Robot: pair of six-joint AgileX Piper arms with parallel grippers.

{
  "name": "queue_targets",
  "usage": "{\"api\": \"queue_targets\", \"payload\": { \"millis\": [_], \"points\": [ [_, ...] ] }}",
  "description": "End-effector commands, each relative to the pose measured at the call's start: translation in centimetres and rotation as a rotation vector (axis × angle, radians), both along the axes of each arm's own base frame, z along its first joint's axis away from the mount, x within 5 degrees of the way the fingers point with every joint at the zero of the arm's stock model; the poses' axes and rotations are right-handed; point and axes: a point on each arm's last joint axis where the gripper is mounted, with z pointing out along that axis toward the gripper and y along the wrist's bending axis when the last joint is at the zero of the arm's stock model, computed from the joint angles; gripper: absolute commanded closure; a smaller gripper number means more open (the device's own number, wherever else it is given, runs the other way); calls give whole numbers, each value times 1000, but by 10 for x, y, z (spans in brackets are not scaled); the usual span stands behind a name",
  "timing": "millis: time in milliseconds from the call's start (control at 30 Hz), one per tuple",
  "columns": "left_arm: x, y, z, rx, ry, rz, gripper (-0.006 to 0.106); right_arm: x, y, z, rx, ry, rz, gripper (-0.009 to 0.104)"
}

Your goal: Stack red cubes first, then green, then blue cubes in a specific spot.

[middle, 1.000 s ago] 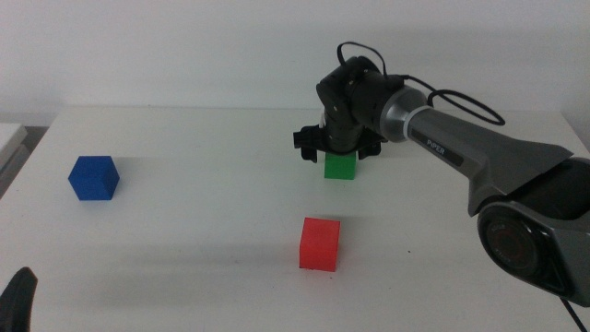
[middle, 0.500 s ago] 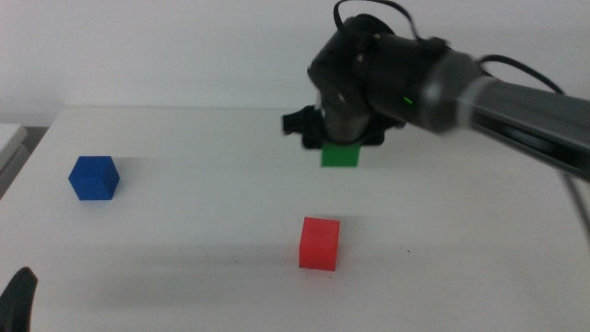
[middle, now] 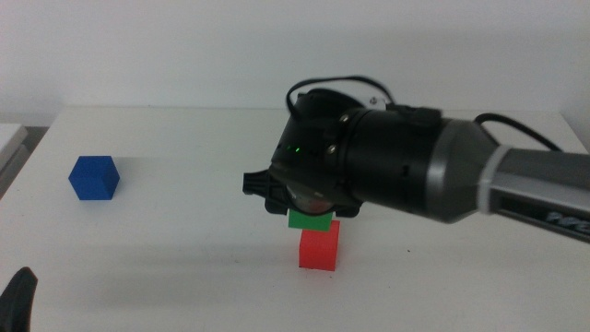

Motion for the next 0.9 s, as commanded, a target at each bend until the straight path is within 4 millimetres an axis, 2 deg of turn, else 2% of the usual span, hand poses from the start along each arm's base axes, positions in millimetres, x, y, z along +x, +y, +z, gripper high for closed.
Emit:
{"api": "queue_targets", "payload": {
  "millis": [0,167,867],
  "points": [
    [0,0,1,-6,-15,0,7,1,0,-9,-22,13,-28,95],
    [0,0,1,-6,-15,0,7,5,0,-25,-61,39,-62,95],
    [0,0,1,-6,-15,0,7,19,-1,-54,-128,42,-86,95]
  ]
}}
